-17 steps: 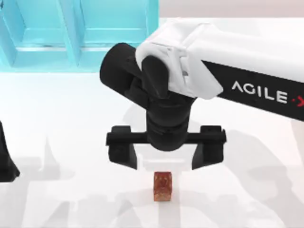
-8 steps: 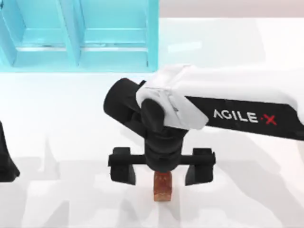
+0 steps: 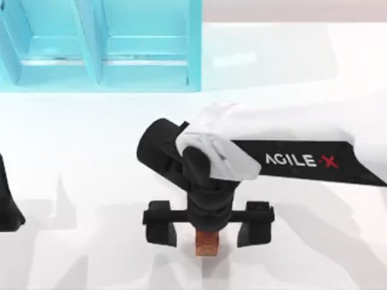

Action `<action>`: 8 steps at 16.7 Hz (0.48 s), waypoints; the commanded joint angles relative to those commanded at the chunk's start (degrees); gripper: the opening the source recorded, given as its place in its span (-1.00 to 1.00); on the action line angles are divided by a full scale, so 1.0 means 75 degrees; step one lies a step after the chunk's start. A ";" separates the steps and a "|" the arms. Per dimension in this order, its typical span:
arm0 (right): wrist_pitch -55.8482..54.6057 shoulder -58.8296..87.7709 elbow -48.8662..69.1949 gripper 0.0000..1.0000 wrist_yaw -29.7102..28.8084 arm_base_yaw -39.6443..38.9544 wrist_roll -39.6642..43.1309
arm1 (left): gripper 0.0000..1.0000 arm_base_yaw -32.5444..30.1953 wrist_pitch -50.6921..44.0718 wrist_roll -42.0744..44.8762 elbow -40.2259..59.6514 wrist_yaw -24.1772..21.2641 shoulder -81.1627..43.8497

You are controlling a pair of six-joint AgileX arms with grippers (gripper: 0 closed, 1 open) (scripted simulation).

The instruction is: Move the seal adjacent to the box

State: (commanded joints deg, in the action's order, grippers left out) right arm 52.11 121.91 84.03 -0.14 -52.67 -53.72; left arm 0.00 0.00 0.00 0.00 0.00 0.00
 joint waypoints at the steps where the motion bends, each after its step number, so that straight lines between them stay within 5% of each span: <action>1: 0.0000 0.0000 0.0000 0.70 0.0000 0.0000 0.0000 | 1.00 0.0000 0.0000 0.0000 0.0000 0.0000 0.0000; 8: 0.0000 0.0000 0.0000 -0.36 0.0000 0.0000 0.0000 | 1.00 0.0000 0.0000 0.0000 0.0000 0.0000 0.0000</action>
State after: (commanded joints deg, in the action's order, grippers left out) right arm 52.11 121.91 84.03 -0.14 -52.67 -53.72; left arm 0.00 0.00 0.00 0.00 0.00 0.00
